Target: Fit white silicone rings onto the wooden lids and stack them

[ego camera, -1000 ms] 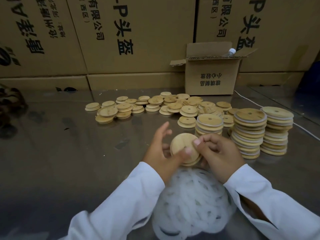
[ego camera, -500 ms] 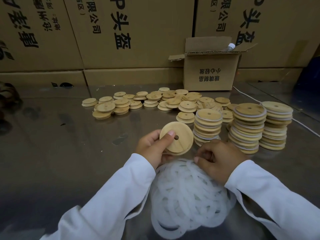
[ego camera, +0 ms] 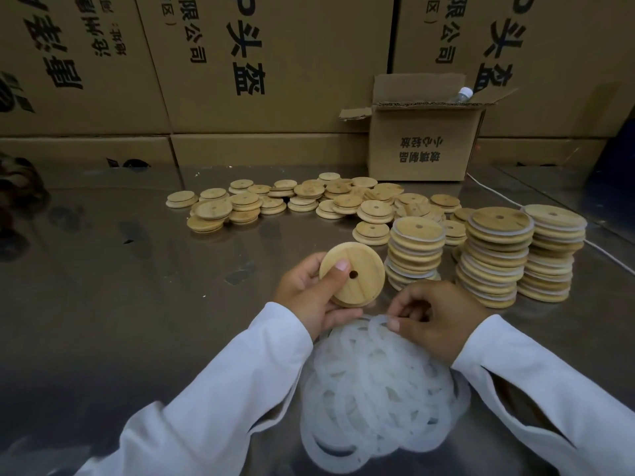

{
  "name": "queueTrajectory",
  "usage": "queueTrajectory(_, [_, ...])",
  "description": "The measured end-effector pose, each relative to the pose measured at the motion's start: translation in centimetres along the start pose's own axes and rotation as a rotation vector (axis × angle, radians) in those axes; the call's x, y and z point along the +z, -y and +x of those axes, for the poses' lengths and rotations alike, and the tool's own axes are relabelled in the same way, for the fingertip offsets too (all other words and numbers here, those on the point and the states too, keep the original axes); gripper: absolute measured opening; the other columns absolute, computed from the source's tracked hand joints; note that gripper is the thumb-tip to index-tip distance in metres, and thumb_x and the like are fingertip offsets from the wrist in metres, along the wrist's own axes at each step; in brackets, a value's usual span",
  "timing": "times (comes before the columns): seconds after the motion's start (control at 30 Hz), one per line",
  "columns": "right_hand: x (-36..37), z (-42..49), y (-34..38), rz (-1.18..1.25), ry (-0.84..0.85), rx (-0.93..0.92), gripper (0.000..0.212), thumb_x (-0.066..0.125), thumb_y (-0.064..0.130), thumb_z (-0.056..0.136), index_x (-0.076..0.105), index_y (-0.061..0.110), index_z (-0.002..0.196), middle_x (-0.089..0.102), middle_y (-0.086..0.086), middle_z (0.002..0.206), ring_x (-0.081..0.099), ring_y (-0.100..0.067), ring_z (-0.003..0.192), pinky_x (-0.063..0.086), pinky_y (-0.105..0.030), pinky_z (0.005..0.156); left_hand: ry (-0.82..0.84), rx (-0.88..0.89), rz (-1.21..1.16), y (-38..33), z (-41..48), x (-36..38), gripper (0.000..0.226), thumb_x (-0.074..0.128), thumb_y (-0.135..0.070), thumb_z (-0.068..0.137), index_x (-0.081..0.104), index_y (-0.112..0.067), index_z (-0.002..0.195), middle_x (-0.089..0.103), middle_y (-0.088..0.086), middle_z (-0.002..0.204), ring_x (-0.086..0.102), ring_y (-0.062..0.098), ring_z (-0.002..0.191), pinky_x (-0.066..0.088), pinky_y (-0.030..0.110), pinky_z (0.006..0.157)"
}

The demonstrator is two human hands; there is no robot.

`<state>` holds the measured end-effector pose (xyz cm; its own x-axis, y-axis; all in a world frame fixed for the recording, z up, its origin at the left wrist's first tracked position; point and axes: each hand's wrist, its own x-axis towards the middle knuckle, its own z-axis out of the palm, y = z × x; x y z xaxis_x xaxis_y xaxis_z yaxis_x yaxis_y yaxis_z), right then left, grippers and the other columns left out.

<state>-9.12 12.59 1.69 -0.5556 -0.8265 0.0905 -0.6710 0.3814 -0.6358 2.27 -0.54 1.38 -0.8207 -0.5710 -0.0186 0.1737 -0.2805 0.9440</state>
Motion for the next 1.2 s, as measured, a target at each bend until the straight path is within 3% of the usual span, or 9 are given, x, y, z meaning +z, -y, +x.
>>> queueTrajectory(0.23, [-0.4, -0.5, 1.6, 0.466, -0.17, -0.176, 0.012, 0.072, 0.011, 0.072, 0.067, 0.02, 0.067, 0.064, 0.004, 0.061, 0.055, -0.003, 0.059, 0.046, -0.012, 0.06, -0.061, -0.028, -0.11, -0.3, 0.1, -0.1, 0.012, 0.055, -0.019, 0.09, 0.064, -0.012, 0.094, 0.069, 0.014, 0.093, 0.071, 0.024, 0.068, 0.059, 0.032, 0.062])
queueTrajectory(0.33, [-0.1, -0.7, 2.3, 0.659, -0.205, -0.234, 0.01, 0.07, 0.025, 0.061, 0.066, 0.018, 0.067, 0.064, 0.005, 0.06, 0.056, -0.005, 0.06, 0.047, -0.014, 0.06, -0.054, -0.028, -0.099, -0.3, 0.1, 0.1, 0.012, 0.055, -0.018, 0.09, 0.065, -0.012, 0.092, 0.069, 0.011, 0.081, 0.069, 0.019, 0.064, 0.058, 0.029, 0.056])
queueTrajectory(0.4, [0.1, -0.5, 2.3, 0.735, -0.256, -0.21, 0.005, 0.07, 0.019, 0.064, 0.066, 0.017, 0.067, 0.065, 0.005, 0.059, 0.056, -0.005, 0.058, 0.048, -0.013, 0.059, -0.033, -0.048, -0.096, -0.3, 0.0, 0.3, 0.012, 0.054, -0.019, 0.09, 0.065, -0.014, 0.089, 0.07, 0.009, 0.075, 0.069, 0.02, 0.063, 0.058, 0.032, 0.057])
queueTrajectory(0.5, [0.2, -0.2, 1.9, 0.766, -0.331, -0.098, 0.012, 0.07, 0.008, 0.071, 0.067, 0.018, 0.065, 0.066, 0.003, 0.057, 0.059, -0.004, 0.055, 0.049, -0.013, 0.056, -0.002, -0.105, -0.08, -0.3, -0.2, 0.7, 0.016, 0.053, -0.025, 0.091, 0.065, -0.014, 0.09, 0.07, 0.01, 0.076, 0.069, 0.022, 0.063, 0.058, 0.034, 0.055])
queueTrajectory(0.57, [0.2, -0.1, 1.7, 0.769, -0.344, -0.038, 0.015, 0.071, 0.009, 0.071, 0.068, 0.02, 0.063, 0.067, 0.001, 0.059, 0.061, -0.007, 0.056, 0.051, -0.016, 0.057, 0.029, -0.148, -0.051, -0.3, -0.2, 0.9, 0.029, 0.051, -0.035, 0.089, 0.063, -0.013, 0.103, 0.069, 0.013, 0.086, 0.07, 0.023, 0.065, 0.058, 0.034, 0.053])
queueTrajectory(0.67, [0.2, 0.0, 1.6, 0.774, -0.369, 0.002, 0.013, 0.071, 0.009, 0.072, 0.067, 0.019, 0.065, 0.067, 0.0, 0.058, 0.061, -0.009, 0.055, 0.052, -0.019, 0.058, 0.076, -0.15, 0.021, -0.3, -0.4, 0.9, 0.045, 0.055, -0.05, 0.075, 0.063, -0.017, 0.104, 0.069, 0.016, 0.099, 0.07, 0.028, 0.074, 0.056, 0.029, 0.052])
queueTrajectory(0.73, [0.2, 0.0, 1.6, 0.781, -0.39, -0.002, 0.013, 0.07, 0.007, 0.073, 0.067, 0.017, 0.065, 0.067, 0.001, 0.056, 0.06, -0.008, 0.052, 0.051, -0.017, 0.055, 0.116, -0.086, 0.1, -0.1, -0.7, 0.9, 0.033, 0.06, -0.044, 0.072, 0.066, -0.021, 0.095, 0.07, 0.013, 0.096, 0.07, 0.028, 0.078, 0.055, 0.025, 0.053])
queueTrajectory(0.83, [0.1, 0.0, 1.7, 0.785, -0.409, -0.012, 0.015, 0.069, 0.005, 0.074, 0.066, 0.017, 0.065, 0.066, 0.002, 0.054, 0.059, -0.005, 0.051, 0.05, -0.014, 0.053, 0.153, -0.009, 0.161, 0.2, -1.0, 1.0, 0.011, 0.06, -0.019, 0.084, 0.064, -0.02, 0.095, 0.069, 0.007, 0.087, 0.07, 0.019, 0.072, 0.053, 0.02, 0.051])
queueTrajectory(1.2, [0.1, -0.1, 2.1, 0.781, -0.408, -0.002, 0.018, 0.065, 0.009, 0.079, 0.065, 0.019, 0.064, 0.063, 0.009, 0.048, 0.054, 0.003, 0.044, 0.043, -0.008, 0.046, 0.19, 0.063, 0.175, 0.5, -0.9, 0.9, 0.013, 0.053, -0.012, 0.089, 0.061, -0.021, 0.094, 0.068, 0.002, 0.084, 0.069, 0.011, 0.069, 0.056, 0.021, 0.057])
